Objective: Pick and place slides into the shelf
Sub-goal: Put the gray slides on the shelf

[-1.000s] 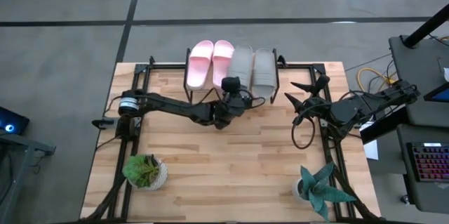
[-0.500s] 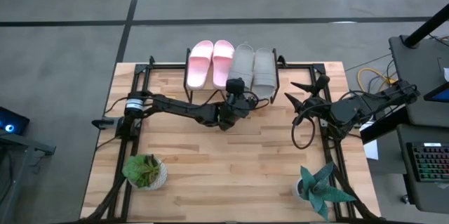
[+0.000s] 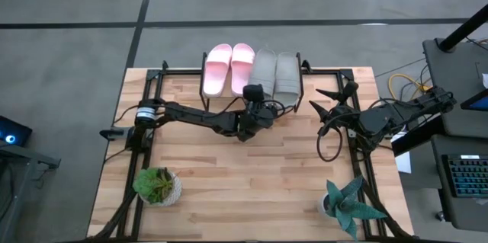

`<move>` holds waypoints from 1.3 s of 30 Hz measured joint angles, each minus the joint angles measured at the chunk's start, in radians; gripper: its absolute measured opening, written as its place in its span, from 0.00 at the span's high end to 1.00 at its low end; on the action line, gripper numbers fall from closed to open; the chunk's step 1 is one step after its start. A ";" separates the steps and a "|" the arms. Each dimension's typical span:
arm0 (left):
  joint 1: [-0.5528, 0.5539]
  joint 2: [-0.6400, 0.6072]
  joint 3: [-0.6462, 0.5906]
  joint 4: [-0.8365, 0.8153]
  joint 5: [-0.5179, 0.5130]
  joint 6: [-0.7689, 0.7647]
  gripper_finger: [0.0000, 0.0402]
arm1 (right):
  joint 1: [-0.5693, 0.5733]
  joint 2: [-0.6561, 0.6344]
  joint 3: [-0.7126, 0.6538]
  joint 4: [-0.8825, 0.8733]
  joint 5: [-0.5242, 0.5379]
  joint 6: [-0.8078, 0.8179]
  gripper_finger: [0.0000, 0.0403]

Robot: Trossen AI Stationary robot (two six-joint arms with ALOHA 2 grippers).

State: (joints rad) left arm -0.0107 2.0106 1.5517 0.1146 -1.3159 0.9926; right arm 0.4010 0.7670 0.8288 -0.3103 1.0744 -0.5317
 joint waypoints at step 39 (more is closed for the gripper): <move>0.015 0.033 0.001 -0.020 0.114 -0.175 0.79 | 0.000 0.001 0.000 -0.007 -0.001 0.027 0.53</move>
State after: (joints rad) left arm 0.0040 2.0438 1.5530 0.0948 -1.2016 0.8173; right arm 0.4011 0.7681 0.8284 -0.3176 1.0737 -0.5045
